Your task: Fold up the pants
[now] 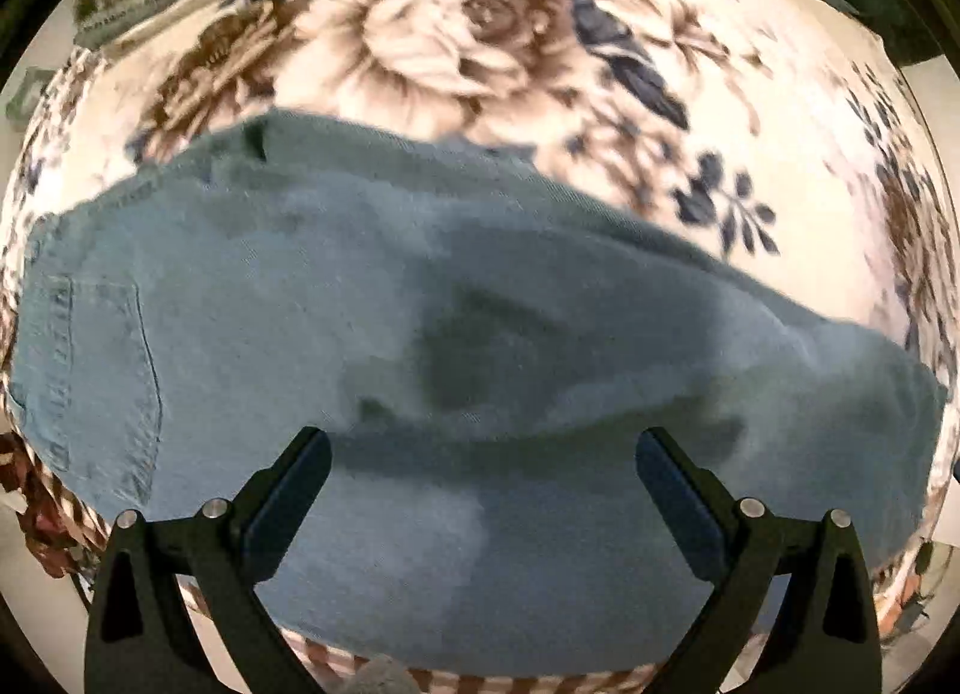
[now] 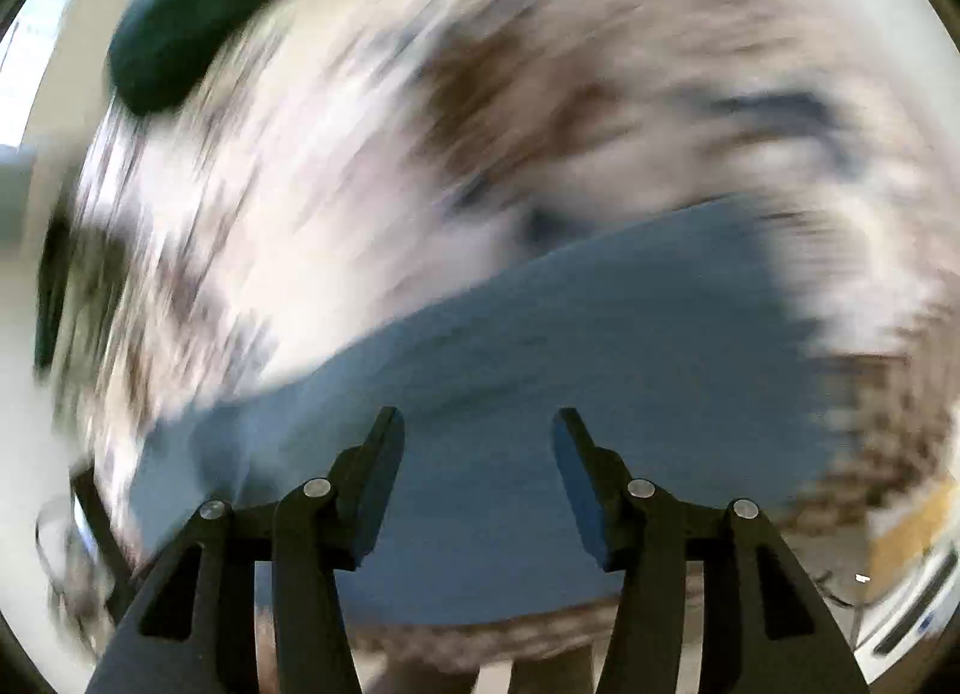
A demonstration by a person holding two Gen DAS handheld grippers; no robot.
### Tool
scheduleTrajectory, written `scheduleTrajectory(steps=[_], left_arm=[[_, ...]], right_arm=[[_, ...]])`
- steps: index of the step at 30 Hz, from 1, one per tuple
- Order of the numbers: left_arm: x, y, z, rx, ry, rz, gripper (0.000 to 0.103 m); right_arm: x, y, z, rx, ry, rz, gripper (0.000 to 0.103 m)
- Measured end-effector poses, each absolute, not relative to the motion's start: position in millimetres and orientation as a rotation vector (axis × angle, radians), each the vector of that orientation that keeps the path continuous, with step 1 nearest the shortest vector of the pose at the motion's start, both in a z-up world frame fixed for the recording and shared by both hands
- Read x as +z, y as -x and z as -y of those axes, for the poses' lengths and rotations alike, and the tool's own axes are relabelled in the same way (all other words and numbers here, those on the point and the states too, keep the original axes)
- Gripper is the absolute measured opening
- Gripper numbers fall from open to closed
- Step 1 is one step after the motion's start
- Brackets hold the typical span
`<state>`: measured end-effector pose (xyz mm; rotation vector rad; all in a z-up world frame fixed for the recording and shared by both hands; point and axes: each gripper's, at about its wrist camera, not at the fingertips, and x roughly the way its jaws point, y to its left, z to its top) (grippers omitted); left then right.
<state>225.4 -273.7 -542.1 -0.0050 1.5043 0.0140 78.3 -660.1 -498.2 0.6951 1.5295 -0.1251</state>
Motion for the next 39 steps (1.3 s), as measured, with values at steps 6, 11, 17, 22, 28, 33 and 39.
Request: scheduleTrajectory(steps=[6,11,17,22,28,33,39], left_arm=[[-552.9,-231.7,247.1,0.059,0.029,-1.531,0.103],[-578.7,-215.5,214.2,0.088,0.034,-1.581,0.103],[-586.1,-208.0,191.4,0.095,0.076,-1.611,0.103],[-565.7,-198.6,201.1,0.008,0.074,-1.582,0.103],[-573.4,-185.5,263.3,-0.138,0.058,-1.599,0.103],[-594.6,-172.8,295.1,-0.156,-0.022,-1.615,0.103],[-599.6,-151.9,302.9,-0.159,-0.011,-1.604,0.103]], right_arm=[[-568.2,-136.3,557.6,-0.026,-0.579,-1.650,0.049],[-572.4,-134.4,577.8,-0.197,-0.701,-1.497,0.043],[-529.0,-92.1,619.2,-0.271,-0.810,-1.383,0.044],[-488.0,31.3,732.7,-0.612,-0.980,-1.199,0.062],[-543.7,124.1,807.2,-0.696,-1.316,-1.094,0.064],[-579.0,119.5,805.8,-0.558,-1.437,-0.920,0.070],[-580.2,112.2,786.5,-0.410,-1.445,-0.811,0.058]])
